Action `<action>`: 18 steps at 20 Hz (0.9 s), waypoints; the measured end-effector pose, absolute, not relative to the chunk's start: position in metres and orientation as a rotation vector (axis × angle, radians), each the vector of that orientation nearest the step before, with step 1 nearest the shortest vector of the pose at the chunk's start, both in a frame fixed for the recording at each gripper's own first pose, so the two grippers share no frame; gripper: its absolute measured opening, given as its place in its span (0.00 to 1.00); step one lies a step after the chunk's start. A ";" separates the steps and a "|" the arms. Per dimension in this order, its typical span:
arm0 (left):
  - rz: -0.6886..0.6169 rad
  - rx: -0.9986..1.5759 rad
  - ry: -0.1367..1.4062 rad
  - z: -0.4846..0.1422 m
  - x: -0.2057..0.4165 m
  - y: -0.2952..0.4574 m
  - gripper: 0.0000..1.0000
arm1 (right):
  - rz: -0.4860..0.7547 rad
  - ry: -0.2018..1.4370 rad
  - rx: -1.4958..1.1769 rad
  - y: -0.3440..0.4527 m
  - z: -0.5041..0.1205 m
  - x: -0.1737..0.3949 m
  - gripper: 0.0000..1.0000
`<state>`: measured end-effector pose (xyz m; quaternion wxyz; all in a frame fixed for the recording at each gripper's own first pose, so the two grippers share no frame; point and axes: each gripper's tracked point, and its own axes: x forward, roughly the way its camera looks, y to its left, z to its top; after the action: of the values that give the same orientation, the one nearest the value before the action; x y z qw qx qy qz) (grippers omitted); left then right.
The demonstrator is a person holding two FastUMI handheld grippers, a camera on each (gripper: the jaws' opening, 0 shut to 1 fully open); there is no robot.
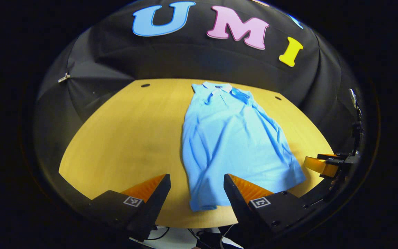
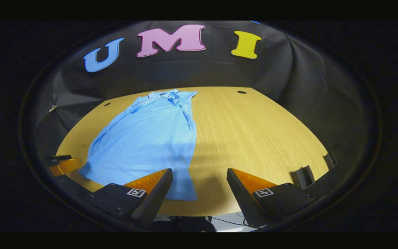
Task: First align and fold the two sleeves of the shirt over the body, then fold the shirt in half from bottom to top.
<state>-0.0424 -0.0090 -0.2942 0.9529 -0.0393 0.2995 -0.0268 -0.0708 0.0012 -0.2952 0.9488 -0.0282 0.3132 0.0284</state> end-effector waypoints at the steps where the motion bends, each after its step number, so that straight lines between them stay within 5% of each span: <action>1: -0.047 -0.071 0.622 -0.299 -0.041 -0.012 0.97 | 0.065 0.654 -0.040 0.008 -0.301 -0.074 0.97; 12: -0.045 0.010 0.707 -0.334 -0.044 -0.024 0.95 | 0.113 0.678 -0.114 0.029 -0.327 -0.076 0.96; 13: -0.040 0.000 0.712 -0.334 -0.044 -0.025 0.89 | 0.125 0.669 -0.119 0.032 -0.325 -0.073 0.84; 14: -0.039 -0.003 0.717 -0.334 -0.042 -0.027 0.86 | 0.136 0.674 -0.120 0.035 -0.325 -0.072 0.85; 16: -0.065 0.008 0.710 -0.333 -0.038 -0.035 0.75 | 0.139 0.669 -0.109 0.037 -0.324 -0.067 0.64; 18: -0.109 0.019 0.705 -0.333 -0.037 -0.043 0.61 | 0.144 0.672 -0.085 0.040 -0.323 -0.064 0.28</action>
<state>-0.0368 -0.0432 -0.3332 0.9371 0.0091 0.3450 -0.0531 -0.0638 0.0397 -0.3232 0.9406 -0.0416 0.3294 0.0708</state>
